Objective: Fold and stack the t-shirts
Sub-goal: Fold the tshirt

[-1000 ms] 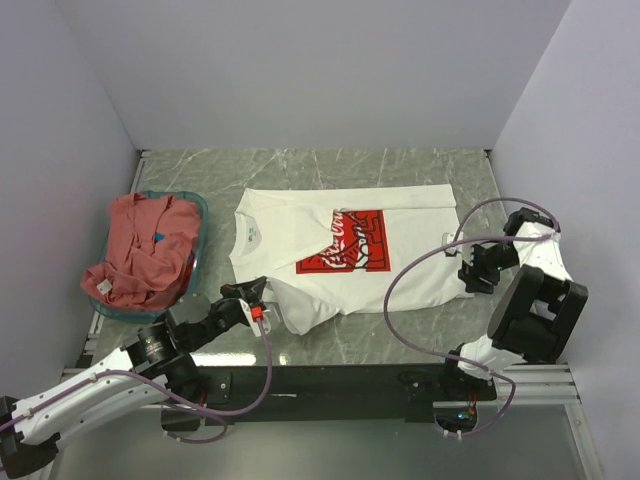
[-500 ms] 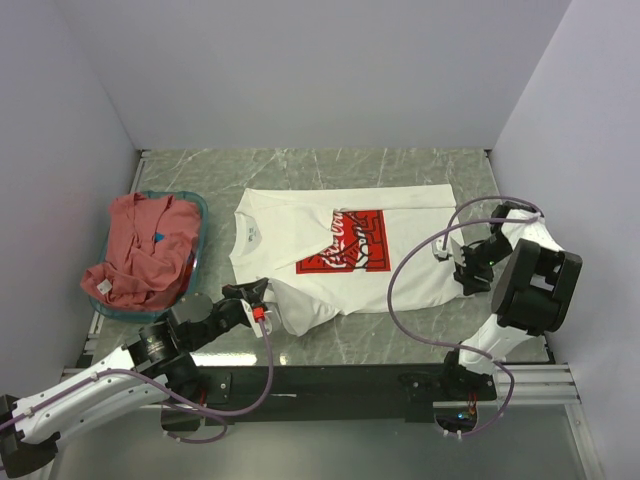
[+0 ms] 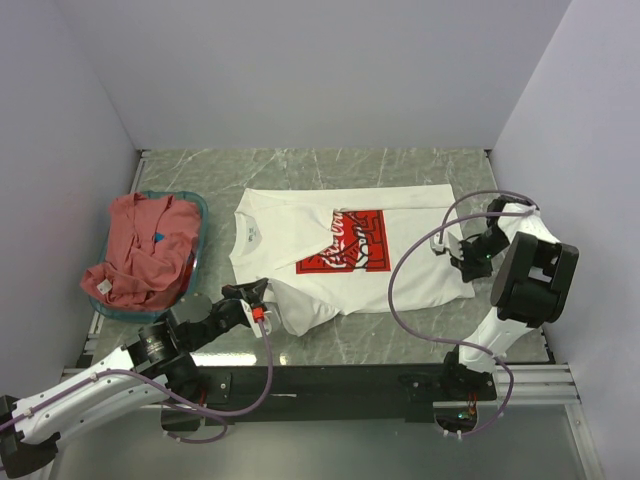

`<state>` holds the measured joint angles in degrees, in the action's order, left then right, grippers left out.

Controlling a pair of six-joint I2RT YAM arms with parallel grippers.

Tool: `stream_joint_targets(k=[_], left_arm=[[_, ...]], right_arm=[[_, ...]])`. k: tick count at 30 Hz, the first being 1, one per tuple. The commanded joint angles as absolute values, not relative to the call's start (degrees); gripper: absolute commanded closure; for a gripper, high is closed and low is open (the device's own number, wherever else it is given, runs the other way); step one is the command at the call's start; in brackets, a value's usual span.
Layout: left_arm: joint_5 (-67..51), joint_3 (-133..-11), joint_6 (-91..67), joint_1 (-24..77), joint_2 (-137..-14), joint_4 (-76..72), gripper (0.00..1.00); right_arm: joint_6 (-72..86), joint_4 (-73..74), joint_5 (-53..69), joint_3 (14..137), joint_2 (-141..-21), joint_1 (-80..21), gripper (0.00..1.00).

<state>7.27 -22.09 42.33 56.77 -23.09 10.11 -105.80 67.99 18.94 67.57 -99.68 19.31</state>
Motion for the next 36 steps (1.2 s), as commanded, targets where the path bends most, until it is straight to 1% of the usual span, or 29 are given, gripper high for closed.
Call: stream_joint_targets(k=[1, 3, 4, 6, 7, 9, 10, 12, 15, 17, 20, 23, 24, 25, 27, 29, 30, 31, 32, 36], left_arm=[[6.1, -22.4, 41.2, 57.0, -23.2, 8.6, 1.00], [6.1, -22.4, 41.2, 57.0, -23.1, 8.6, 1.00], [6.1, -22.4, 41.2, 57.0, -23.0, 8.7, 1.00], [6.0, -22.3, 41.2, 57.0, -22.9, 8.6, 1.00], [6.0, -22.3, 41.2, 57.0, -22.9, 8.6, 1.00], [6.1, -22.3, 41.2, 57.0, -22.9, 8.6, 1.00], [6.2, -22.3, 41.3, 57.0, -22.8, 8.6, 1.00], [6.2, -22.2, 41.2, 57.0, -22.8, 8.5, 1.00], [6.0, -22.2, 41.3, 57.0, -22.8, 8.4, 1.00], [5.9, -22.2, 41.4, 57.0, -22.9, 8.4, 1.00], [6.0, -22.1, 41.3, 57.0, -22.9, 8.4, 1.00], [6.2, -22.1, 41.4, 57.0, -22.9, 8.5, 1.00], [6.2, -22.1, 41.4, 57.0, -22.9, 8.4, 1.00], [6.2, -22.1, 41.3, 57.0, -23.0, 8.4, 1.00], [6.1, -22.1, 41.3, 57.0, -23.1, 8.4, 0.99], [6.0, -22.2, 41.4, 57.0, -23.4, 8.4, 1.00], [6.0, -22.2, 41.4, 56.9, -23.4, 8.5, 1.00], [6.0, -22.2, 41.3, 57.0, -23.5, 8.4, 1.00], [6.0, -22.1, 41.4, 57.0, -23.4, 8.3, 1.00], [6.0, -22.1, 41.2, 57.0, -23.3, 8.4, 1.00]], right_arm=[[-105.7, 70.5, 21.0, 69.6, -96.2, 18.4, 1.00], [-105.6, 70.2, 21.6, 69.4, -95.5, 17.9, 1.00], [-104.5, 69.9, 21.4, 69.3, -95.7, 17.3, 0.91], [-103.7, 69.3, 19.4, 69.3, -96.5, 17.0, 0.78], [-103.3, 69.2, 18.6, 69.5, -98.0, 16.5, 0.64], [-102.8, 70.0, 16.4, 70.2, -99.7, 16.1, 0.51], [-102.9, 70.5, 15.9, 71.0, -101.2, 15.9, 0.38], [-103.2, 71.0, 13.7, 71.4, -102.6, 15.9, 0.34], [-103.0, 69.6, 10.9, 71.3, -104.0, 15.9, 0.33], [-102.8, 69.5, 10.6, 71.8, -104.8, 15.8, 0.33], [-102.1, 69.3, 10.5, 72.9, -106.5, 15.4, 0.38], [-101.2, 70.3, 10.9, 74.0, -107.6, 14.8, 0.56], [-100.7, 70.9, 11.1, 74.4, -107.6, 14.7, 0.68], [-100.5, 71.2, 11.4, 74.9, -107.3, 14.5, 0.74], [-100.5, 71.7, 12.0, 74.7, -105.5, 14.5, 0.82], [-100.5, 71.7, 12.8, 74.4, -103.6, 14.5, 0.87], [-100.6, 72.1, 13.4, 74.3, -101.8, 14.5, 0.93], [-100.7, 72.5, 14.0, 74.3, -100.9, 14.5, 0.95], [-100.9, 73.2, 14.8, 74.2, -99.9, 14.5, 1.00], [-100.3, 72.9, 18.4, 72.9, -94.8, 13.5, 1.00]])
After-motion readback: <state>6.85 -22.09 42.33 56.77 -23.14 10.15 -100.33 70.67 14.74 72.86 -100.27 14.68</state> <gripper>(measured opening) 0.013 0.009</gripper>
